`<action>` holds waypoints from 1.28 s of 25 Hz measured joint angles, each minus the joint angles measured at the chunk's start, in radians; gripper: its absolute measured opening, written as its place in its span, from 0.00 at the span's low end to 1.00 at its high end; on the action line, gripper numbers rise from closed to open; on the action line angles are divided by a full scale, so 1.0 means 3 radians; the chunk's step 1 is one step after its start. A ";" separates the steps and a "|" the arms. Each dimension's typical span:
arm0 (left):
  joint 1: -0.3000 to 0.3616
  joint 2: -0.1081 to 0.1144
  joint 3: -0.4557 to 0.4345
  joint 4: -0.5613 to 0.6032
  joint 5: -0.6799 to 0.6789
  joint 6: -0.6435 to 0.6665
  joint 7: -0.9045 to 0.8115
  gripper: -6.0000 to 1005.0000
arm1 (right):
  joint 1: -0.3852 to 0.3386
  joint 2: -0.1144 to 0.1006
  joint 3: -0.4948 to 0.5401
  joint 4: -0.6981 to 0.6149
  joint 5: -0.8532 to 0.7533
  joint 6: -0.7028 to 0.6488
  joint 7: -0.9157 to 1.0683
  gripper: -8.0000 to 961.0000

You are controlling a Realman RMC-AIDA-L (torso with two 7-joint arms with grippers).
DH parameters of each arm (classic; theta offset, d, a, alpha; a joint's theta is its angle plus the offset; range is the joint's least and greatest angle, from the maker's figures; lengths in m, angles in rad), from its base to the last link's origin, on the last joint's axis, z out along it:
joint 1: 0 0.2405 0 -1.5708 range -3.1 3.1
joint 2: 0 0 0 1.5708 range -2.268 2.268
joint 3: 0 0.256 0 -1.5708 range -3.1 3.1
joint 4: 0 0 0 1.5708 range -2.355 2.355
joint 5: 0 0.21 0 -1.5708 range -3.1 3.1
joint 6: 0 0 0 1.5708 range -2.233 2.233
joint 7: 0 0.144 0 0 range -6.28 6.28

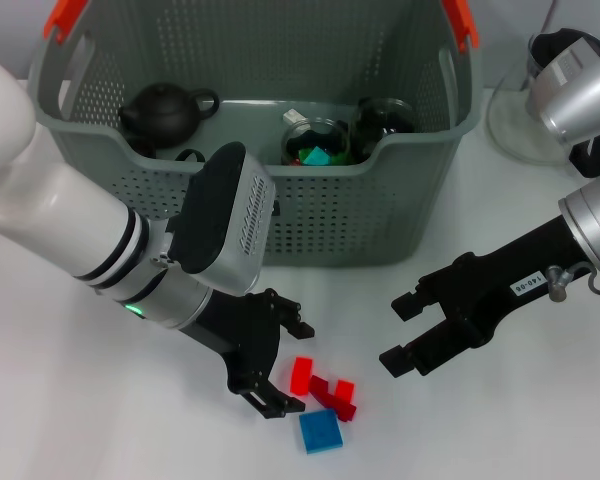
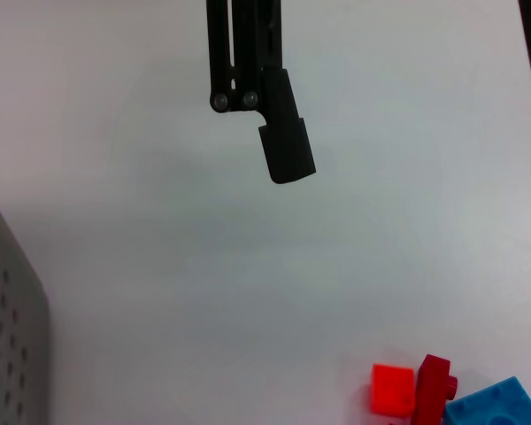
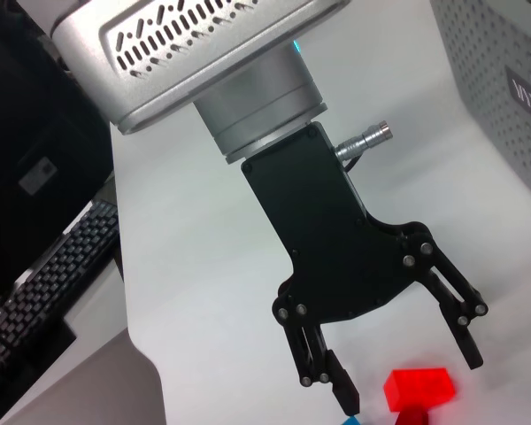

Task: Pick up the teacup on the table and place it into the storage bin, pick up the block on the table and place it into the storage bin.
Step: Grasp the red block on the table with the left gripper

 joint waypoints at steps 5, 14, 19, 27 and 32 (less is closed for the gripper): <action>-0.0002 0.0000 0.0000 -0.0007 0.0008 -0.0057 -0.0002 0.81 | -0.0001 0.0000 -0.0006 0.0000 0.0000 0.0002 -0.0001 0.98; -0.0005 -0.0004 -0.0001 -0.0050 0.0014 -0.0123 -0.0004 0.75 | -0.0010 0.0002 -0.0007 0.0005 0.0000 0.0006 -0.0013 0.98; -0.0009 -0.0005 0.0025 -0.0060 0.0015 -0.0110 -0.0004 0.72 | -0.0010 0.0004 -0.0011 0.0005 0.0000 0.0006 -0.0012 0.98; -0.0010 -0.0010 0.0088 -0.0060 0.0015 -0.0117 -0.0009 0.63 | -0.0010 0.0005 -0.0015 0.0005 0.0000 0.0005 -0.0003 0.98; -0.0013 -0.0010 0.0124 -0.0063 0.0015 -0.0122 -0.0010 0.63 | -0.0010 0.0005 -0.0012 0.0006 0.0000 0.0019 -0.0018 0.98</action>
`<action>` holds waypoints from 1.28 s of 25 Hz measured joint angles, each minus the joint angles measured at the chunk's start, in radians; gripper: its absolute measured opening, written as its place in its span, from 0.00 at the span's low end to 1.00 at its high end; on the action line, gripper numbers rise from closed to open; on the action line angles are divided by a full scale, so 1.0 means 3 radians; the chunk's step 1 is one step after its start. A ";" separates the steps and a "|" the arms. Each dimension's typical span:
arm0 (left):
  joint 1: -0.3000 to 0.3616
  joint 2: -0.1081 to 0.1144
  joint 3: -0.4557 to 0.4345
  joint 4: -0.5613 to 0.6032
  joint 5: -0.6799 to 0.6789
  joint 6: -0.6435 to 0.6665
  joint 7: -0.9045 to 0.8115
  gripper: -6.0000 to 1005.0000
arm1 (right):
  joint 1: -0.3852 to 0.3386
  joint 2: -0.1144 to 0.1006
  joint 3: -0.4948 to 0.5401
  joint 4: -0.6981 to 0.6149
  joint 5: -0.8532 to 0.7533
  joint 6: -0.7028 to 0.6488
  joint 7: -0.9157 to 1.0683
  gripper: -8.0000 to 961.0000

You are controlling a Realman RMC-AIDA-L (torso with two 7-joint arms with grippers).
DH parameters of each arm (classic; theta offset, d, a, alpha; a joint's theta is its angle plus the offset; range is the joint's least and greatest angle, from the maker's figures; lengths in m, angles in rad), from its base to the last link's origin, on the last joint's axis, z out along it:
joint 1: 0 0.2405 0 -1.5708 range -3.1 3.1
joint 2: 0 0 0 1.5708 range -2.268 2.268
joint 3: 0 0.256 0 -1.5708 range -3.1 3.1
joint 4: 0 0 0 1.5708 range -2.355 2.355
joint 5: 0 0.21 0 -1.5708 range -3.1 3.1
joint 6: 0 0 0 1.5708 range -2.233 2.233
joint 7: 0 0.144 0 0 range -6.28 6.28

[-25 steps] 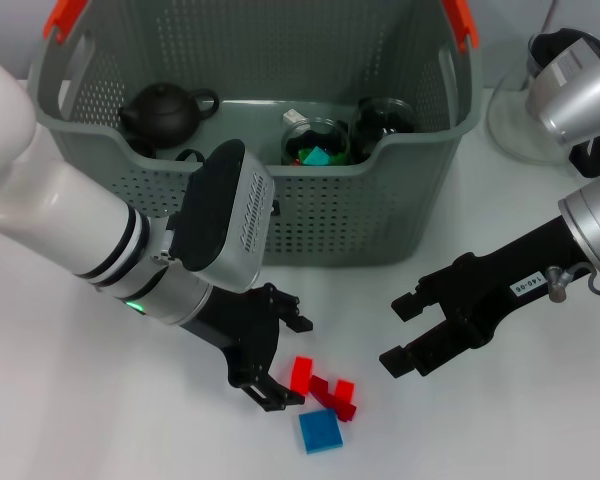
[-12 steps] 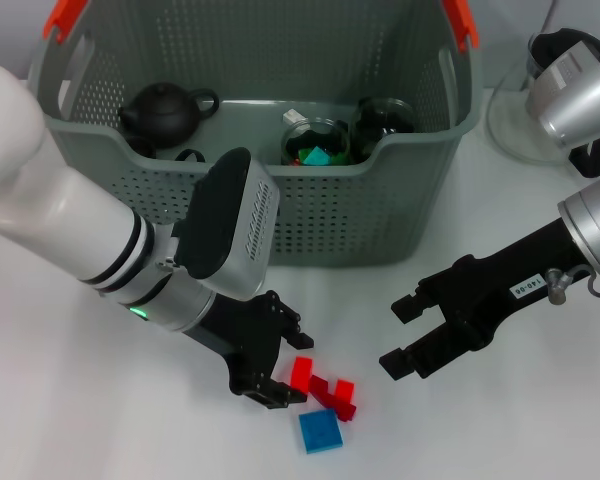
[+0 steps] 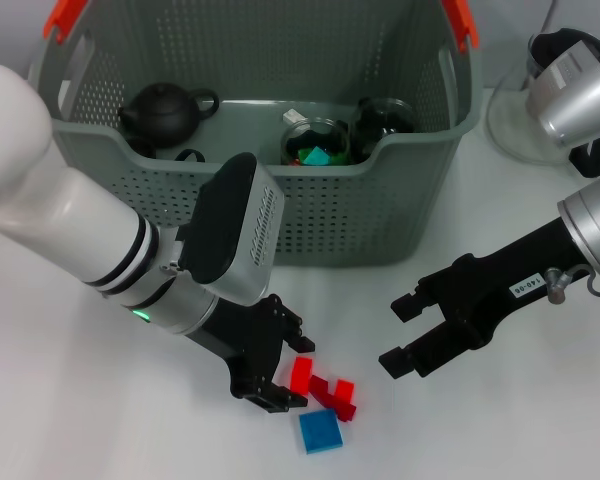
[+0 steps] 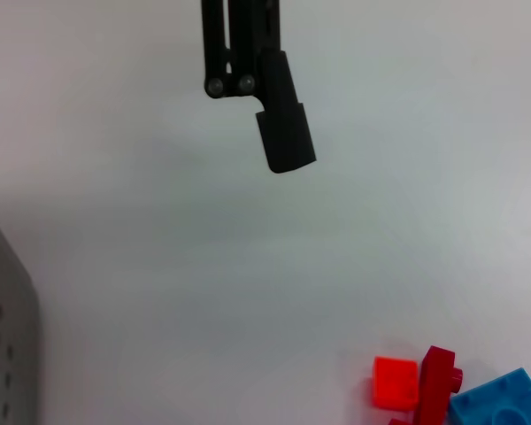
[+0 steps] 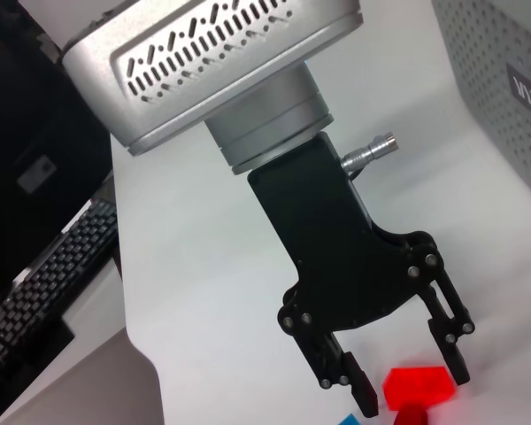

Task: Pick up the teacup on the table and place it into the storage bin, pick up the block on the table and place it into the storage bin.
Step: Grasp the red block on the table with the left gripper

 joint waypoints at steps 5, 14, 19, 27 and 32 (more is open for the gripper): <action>-0.0011 0.0000 0.0008 -0.0002 0.0000 -0.0002 -0.0015 0.63 | 0.0000 0.0000 -0.0005 0.0009 0.0000 0.0017 -0.0001 0.98; -0.0077 0.0005 0.0014 -0.0117 0.0000 -0.0046 -0.0038 0.63 | 0.0005 0.0000 -0.0005 0.0041 0.0000 0.0022 -0.0026 0.98; -0.0081 0.0005 0.0014 -0.0128 0.0002 -0.0048 -0.0039 0.63 | 0.0005 0.0000 -0.0006 0.0041 0.0000 0.0022 -0.0026 0.98; -0.0081 0.0005 0.0023 -0.0139 0.0005 -0.0054 -0.0041 0.62 | 0.0005 0.0000 -0.0005 0.0040 0.0000 0.0025 -0.0026 0.98; -0.0083 0.0005 0.0049 -0.0158 0.0004 -0.0061 -0.0041 0.62 | 0.0005 0.0000 -0.0005 0.0039 0.0000 0.0035 -0.0028 0.98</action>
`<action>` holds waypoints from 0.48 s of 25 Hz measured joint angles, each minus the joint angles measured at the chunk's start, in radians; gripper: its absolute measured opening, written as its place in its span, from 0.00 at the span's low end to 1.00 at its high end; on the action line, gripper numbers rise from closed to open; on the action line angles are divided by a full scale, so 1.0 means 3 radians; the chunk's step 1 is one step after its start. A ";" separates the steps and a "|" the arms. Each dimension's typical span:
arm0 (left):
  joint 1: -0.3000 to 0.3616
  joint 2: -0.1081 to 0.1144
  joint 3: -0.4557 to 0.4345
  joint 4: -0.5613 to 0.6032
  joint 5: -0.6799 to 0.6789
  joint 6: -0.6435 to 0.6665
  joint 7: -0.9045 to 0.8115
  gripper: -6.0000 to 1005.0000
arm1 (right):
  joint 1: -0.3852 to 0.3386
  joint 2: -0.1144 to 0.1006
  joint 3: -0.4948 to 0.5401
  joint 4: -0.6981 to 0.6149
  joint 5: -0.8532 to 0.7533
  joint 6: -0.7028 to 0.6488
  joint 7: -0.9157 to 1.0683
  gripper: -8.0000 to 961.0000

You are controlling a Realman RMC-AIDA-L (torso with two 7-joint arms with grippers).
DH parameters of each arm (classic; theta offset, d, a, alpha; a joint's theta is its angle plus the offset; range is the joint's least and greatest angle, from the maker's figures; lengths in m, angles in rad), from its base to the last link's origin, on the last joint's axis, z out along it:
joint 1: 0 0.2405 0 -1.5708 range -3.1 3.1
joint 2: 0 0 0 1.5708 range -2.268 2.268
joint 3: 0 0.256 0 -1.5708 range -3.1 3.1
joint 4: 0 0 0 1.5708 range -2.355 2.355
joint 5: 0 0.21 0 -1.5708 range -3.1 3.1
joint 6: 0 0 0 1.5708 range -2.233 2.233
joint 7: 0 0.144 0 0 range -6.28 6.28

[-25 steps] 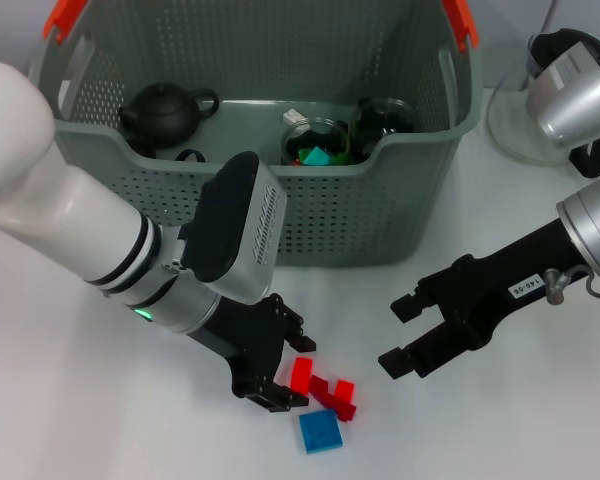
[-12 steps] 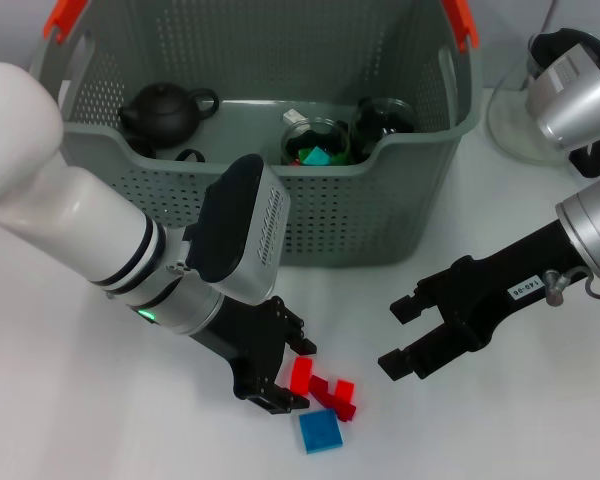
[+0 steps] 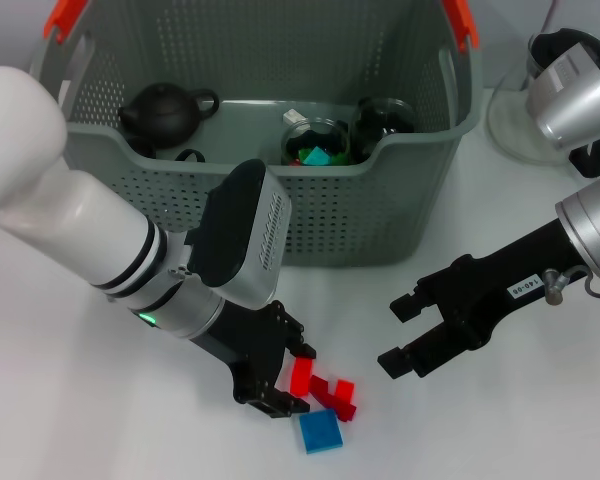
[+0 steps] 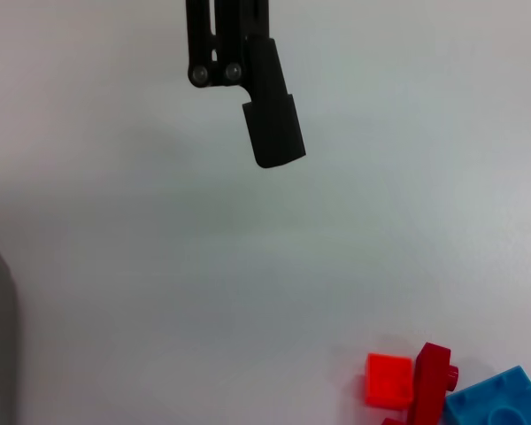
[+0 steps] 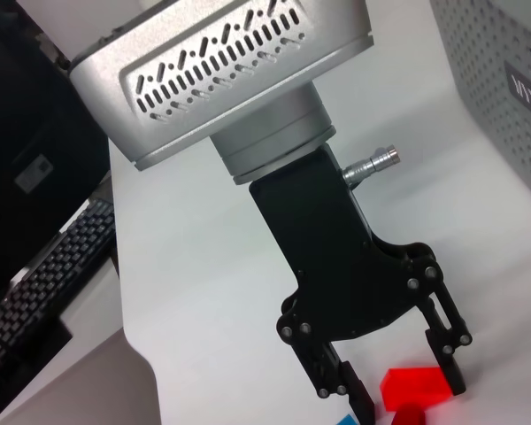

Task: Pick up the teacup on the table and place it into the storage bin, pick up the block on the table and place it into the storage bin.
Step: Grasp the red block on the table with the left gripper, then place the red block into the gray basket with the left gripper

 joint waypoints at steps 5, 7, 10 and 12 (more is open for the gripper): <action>-0.0005 0.0000 0.0001 -0.0003 0.0000 -0.0012 -0.0024 0.61 | -0.0001 0.0000 0.0000 0.0000 0.0000 0.0003 -0.0002 0.98; -0.0006 0.0000 0.0001 -0.0003 0.0000 -0.0016 -0.0029 0.58 | -0.0004 0.0000 0.0000 0.0000 0.0000 0.0004 -0.0002 0.98; -0.0006 0.0000 -0.0004 0.0002 -0.0001 -0.0019 -0.0046 0.51 | -0.0006 0.0000 0.0000 0.0000 0.0000 0.0010 -0.0003 0.98; -0.0008 0.0000 -0.0018 0.0015 -0.0009 -0.0018 -0.0070 0.47 | -0.0006 0.0000 0.0000 0.0000 0.0000 0.0011 -0.0003 0.98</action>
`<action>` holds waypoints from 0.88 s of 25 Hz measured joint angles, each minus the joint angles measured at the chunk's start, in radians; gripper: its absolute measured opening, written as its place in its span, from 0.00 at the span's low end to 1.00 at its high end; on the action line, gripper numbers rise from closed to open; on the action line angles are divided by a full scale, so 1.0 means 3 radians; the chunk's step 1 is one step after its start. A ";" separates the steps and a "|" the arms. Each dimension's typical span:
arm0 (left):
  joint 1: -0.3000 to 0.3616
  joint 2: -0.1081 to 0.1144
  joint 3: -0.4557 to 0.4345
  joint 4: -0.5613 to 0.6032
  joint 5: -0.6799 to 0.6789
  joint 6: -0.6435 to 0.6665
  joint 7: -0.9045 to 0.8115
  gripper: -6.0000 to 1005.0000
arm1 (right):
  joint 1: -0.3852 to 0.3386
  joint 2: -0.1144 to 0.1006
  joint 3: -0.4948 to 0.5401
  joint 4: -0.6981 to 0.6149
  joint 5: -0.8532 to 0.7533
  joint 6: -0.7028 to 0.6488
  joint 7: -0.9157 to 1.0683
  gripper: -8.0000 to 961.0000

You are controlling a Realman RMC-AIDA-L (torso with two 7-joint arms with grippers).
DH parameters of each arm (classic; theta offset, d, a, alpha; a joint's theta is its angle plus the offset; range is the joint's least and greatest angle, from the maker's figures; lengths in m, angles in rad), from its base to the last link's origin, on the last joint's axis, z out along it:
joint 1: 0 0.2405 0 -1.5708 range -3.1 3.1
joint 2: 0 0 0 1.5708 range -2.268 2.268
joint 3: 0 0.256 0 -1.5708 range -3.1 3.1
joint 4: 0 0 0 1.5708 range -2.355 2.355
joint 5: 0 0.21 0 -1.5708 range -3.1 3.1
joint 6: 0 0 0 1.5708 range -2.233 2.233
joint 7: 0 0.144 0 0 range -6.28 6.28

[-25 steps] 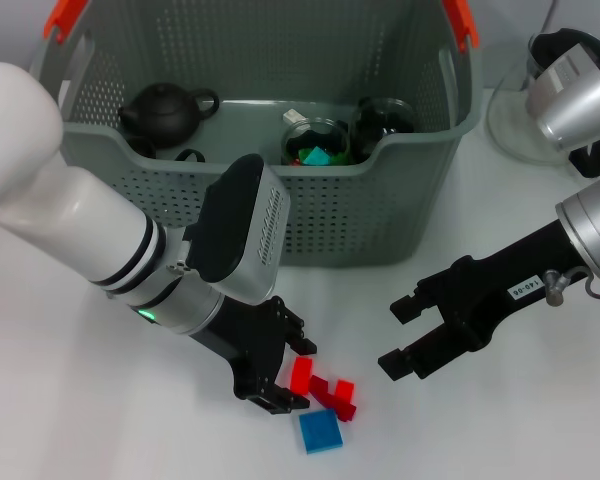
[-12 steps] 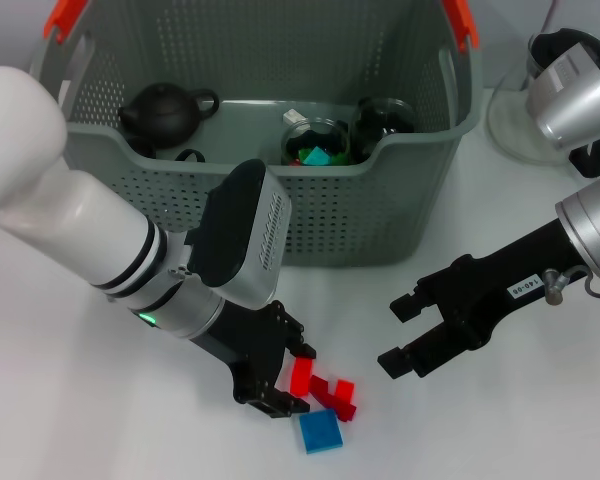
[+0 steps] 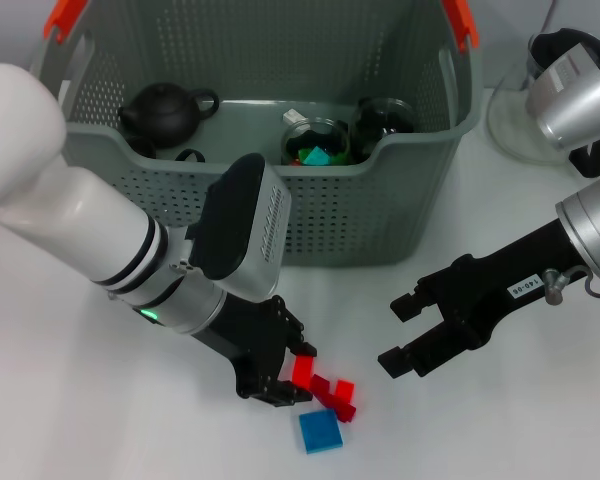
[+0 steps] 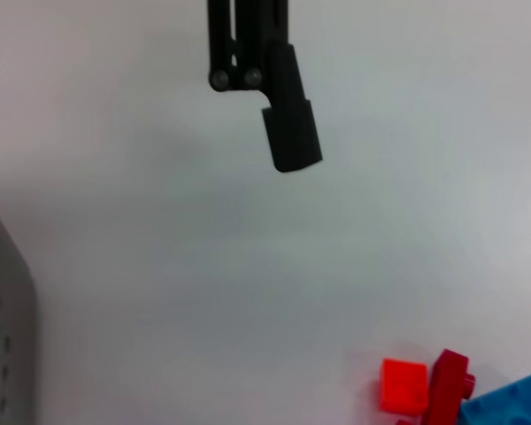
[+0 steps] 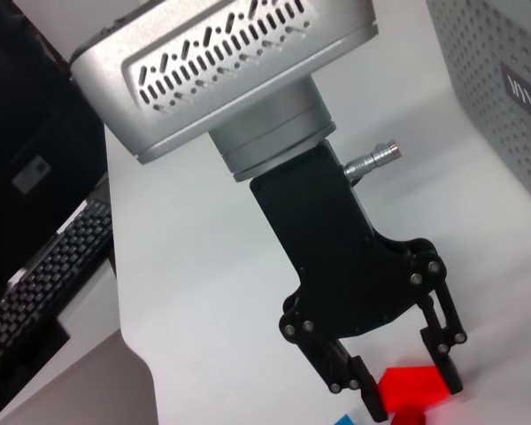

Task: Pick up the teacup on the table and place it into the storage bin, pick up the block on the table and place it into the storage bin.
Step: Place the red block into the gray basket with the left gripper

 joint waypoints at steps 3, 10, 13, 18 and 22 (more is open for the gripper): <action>-0.0003 0.0007 -0.0040 0.0043 -0.0008 0.0052 -0.0037 0.47 | 0.0000 0.0000 0.0000 0.0000 0.0000 0.0001 0.0000 0.98; 0.0045 0.0030 -0.0497 0.0386 0.0000 0.0618 -0.0144 0.47 | 0.0011 -0.0006 0.0000 0.0000 0.0000 0.0005 0.0000 0.98; 0.0087 0.0051 -0.0795 0.0557 -0.0005 0.1003 -0.0176 0.47 | 0.0015 -0.0013 0.0000 0.0000 0.0000 -0.0009 0.0003 0.98; 0.0073 0.0064 -0.1451 0.0792 -0.0056 0.1737 -0.0189 0.47 | 0.0021 -0.0021 0.0000 0.0000 0.0000 -0.0053 0.0016 0.98; -0.0034 0.0126 -0.1896 0.0890 -0.0339 0.2176 -0.0280 0.47 | 0.0013 -0.0037 0.0000 0.0000 -0.0004 -0.0093 0.0021 0.98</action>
